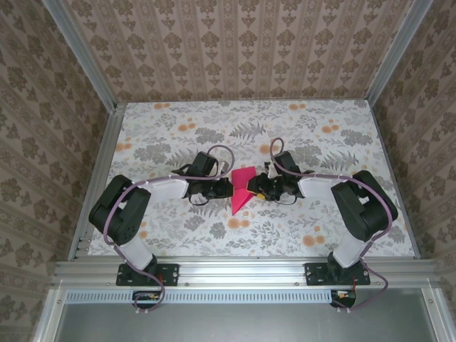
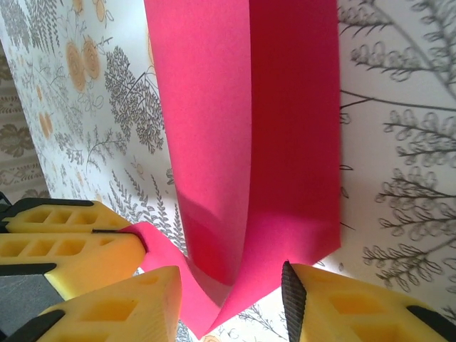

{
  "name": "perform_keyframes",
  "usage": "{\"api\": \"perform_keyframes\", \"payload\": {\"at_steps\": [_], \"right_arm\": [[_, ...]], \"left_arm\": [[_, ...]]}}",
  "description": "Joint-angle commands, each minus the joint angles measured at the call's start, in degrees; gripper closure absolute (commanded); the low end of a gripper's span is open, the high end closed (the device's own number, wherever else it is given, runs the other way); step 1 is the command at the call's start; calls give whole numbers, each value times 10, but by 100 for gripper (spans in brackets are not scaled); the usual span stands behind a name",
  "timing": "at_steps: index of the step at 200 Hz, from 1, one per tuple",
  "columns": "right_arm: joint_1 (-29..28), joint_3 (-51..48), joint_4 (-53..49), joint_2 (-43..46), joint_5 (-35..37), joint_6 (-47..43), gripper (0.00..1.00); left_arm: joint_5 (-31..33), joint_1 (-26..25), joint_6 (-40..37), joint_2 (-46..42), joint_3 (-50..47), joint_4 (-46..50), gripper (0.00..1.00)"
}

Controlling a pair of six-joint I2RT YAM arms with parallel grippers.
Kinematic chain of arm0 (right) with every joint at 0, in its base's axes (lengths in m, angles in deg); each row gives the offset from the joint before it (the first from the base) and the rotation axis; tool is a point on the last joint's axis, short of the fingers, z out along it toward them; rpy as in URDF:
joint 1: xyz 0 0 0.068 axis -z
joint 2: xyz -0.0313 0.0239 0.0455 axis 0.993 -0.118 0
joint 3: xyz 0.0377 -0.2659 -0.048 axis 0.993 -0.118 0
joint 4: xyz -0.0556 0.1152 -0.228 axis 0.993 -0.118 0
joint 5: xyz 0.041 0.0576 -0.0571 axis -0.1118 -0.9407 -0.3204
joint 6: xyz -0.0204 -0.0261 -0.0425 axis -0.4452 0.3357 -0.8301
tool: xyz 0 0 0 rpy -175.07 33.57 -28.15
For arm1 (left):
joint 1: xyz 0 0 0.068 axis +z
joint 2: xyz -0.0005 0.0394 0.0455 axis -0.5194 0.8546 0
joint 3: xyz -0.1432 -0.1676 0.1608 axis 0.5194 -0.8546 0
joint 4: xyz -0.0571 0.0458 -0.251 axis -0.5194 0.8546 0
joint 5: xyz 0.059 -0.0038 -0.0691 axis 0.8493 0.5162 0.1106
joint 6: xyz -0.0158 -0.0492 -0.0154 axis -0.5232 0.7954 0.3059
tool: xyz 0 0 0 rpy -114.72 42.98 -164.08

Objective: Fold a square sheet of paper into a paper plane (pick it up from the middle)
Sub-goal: Turn over the paper at the center of the table.

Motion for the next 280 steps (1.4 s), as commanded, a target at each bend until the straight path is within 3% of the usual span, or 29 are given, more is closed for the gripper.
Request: {"api": "perform_keyframes", "payload": {"at_steps": [1, 90, 111, 151, 202, 257, 280], "right_arm": [[-5, 17, 20, -22, -36, -9, 58], [-6, 24, 78, -67, -73, -7, 75], [-6, 26, 81, -71, -67, -4, 88], [-7, 11, 57, -30, -18, 10, 99], [-22, 24, -86, 77, 103, 28, 100], [-76, 58, -170, 105, 222, 139, 100], [-103, 95, -195, 88, 258, 178, 100]], "left_arm": [[-1, 6, 5, -12, -8, -7, 90], [-1, 14, 2, -9, -10, -1, 89], [3, 17, 1, -13, -10, 6, 85], [24, 34, -2, -61, -9, 41, 60], [50, 37, -8, -139, -27, 45, 30], [57, 28, -28, -184, -70, -8, 1], [64, 28, -40, -199, -81, -14, 0]]}}
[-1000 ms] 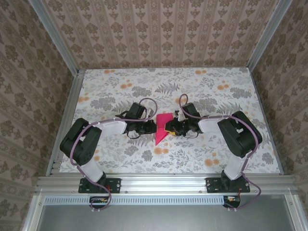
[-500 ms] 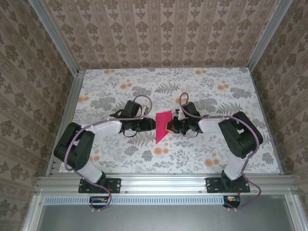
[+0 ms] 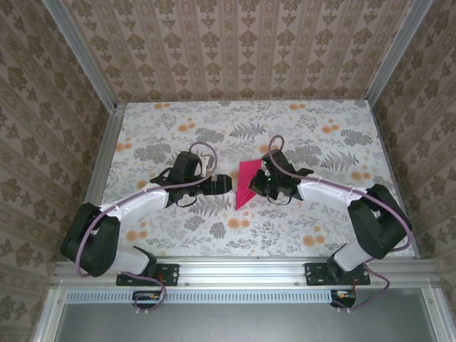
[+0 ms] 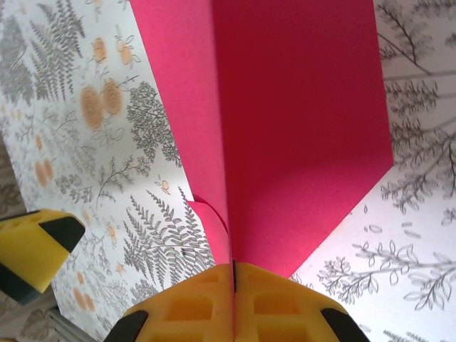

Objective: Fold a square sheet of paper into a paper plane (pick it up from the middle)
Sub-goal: Turn over the paper at the center of the table.

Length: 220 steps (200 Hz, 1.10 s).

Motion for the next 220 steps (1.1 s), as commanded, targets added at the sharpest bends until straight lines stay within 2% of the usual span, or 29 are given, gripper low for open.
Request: {"api": "perform_keyframes", "payload": {"at_steps": [1, 22, 46, 75, 123, 168, 193, 220], "right_arm": [[-23, 47, -59, -6, 74, 67, 100], [-42, 100, -85, -35, 96, 77, 99], [-54, 153, -117, -76, 109, 91, 99], [-64, 185, -130, -107, 130, 123, 99], [-68, 150, -156, -85, 196, 190, 100], [-68, 99, -164, -38, 250, 246, 100], [-58, 83, -128, -39, 219, 249, 100], [-43, 65, -91, -43, 176, 249, 100]], "left_arm": [[12, -2, -24, -27, -13, -22, 0], [35, 1, -35, -48, -25, -18, 2], [68, 1, -60, -75, -41, -17, 8], [77, -2, -98, -104, -83, -68, 12], [100, -20, -175, -110, -122, -126, 12], [109, -68, -256, -54, -116, -191, 11], [103, -97, -314, 8, -83, -204, 11], [94, -105, -349, 73, -66, -254, 12]]}}
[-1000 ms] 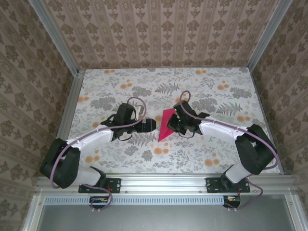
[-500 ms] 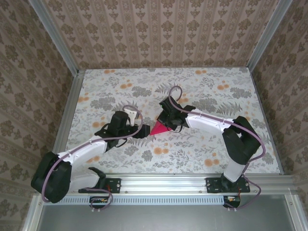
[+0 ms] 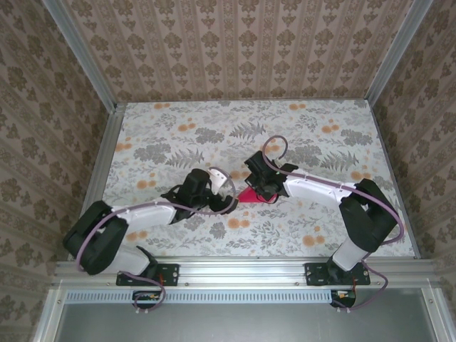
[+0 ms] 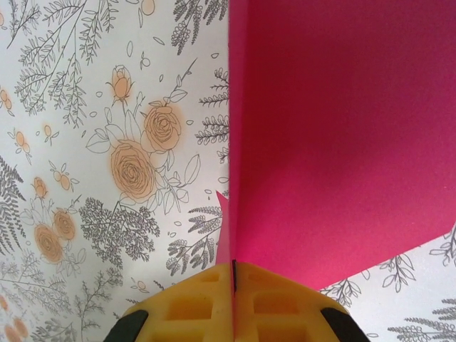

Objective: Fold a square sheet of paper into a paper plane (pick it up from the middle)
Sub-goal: Turn over the paper at the center of the table.

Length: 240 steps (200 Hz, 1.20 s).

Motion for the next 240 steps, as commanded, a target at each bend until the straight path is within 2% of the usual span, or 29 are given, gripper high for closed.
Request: {"api": "perform_keyframes", "payload": {"at_steps": [1, 16, 39, 67, 138, 170, 211, 240], "right_arm": [[13, -19, 29, 6, -31, 16, 100], [20, -28, 41, 7, -46, 16, 100], [32, -41, 60, 7, -72, 18, 100], [40, -51, 76, 12, -87, 23, 100], [43, -61, 100, 12, -115, 37, 100], [45, -69, 108, 14, -128, 45, 100], [71, -87, 147, 26, -174, 47, 80], [101, -90, 130, 40, -188, 23, 69]], "left_arm": [[-6, -5, -69, 43, 28, -61, 13], [-15, -7, -78, 72, 36, -93, 14], [-64, -9, -87, 107, 39, -137, 16], [-62, -17, -105, 136, 38, -177, 23], [-53, -20, -124, 191, 64, -209, 43], [-47, -20, -126, 205, 63, -225, 56], [-49, -20, -130, 210, 63, -235, 78], [-56, -19, -134, 216, 64, -232, 84]]}}
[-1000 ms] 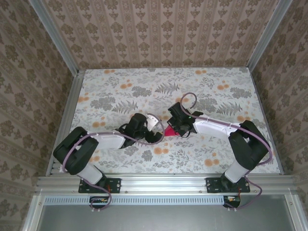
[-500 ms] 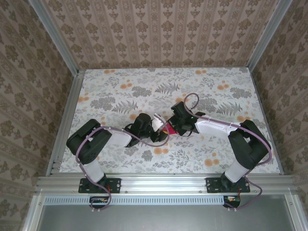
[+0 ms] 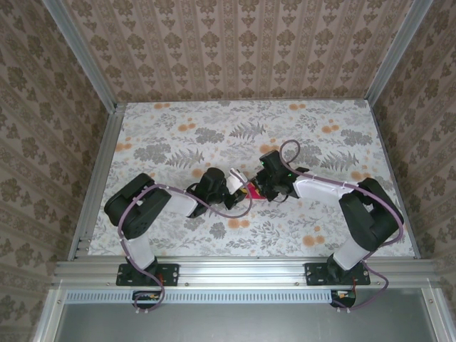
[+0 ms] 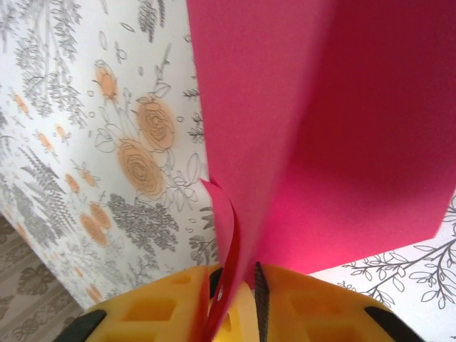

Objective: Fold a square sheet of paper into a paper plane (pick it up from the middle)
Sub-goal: Turn over the paper at the center of the table.

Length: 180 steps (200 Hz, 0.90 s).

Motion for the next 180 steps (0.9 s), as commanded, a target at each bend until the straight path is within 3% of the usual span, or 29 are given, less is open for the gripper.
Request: {"api": "perform_keyframes", "payload": {"at_steps": [1, 58, 78, 136, 180], "right_arm": [[24, -9, -1, 26, -31, -15, 69], [64, 16, -41, 8, -74, -59, 54], [72, 28, -47, -2, -90, -72, 53], [75, 30, -45, -1, -103, -76, 78], [73, 26, -48, 11, -99, -74, 83]], "left_arm": [[-10, -3, -10, 11, 14, -17, 84], [-23, -3, -21, 11, 18, -1, 84], [-25, -3, -28, 12, 20, 9, 84], [-40, -3, -32, 13, 33, 26, 80], [-48, -4, -31, 18, 54, 32, 74]]}}
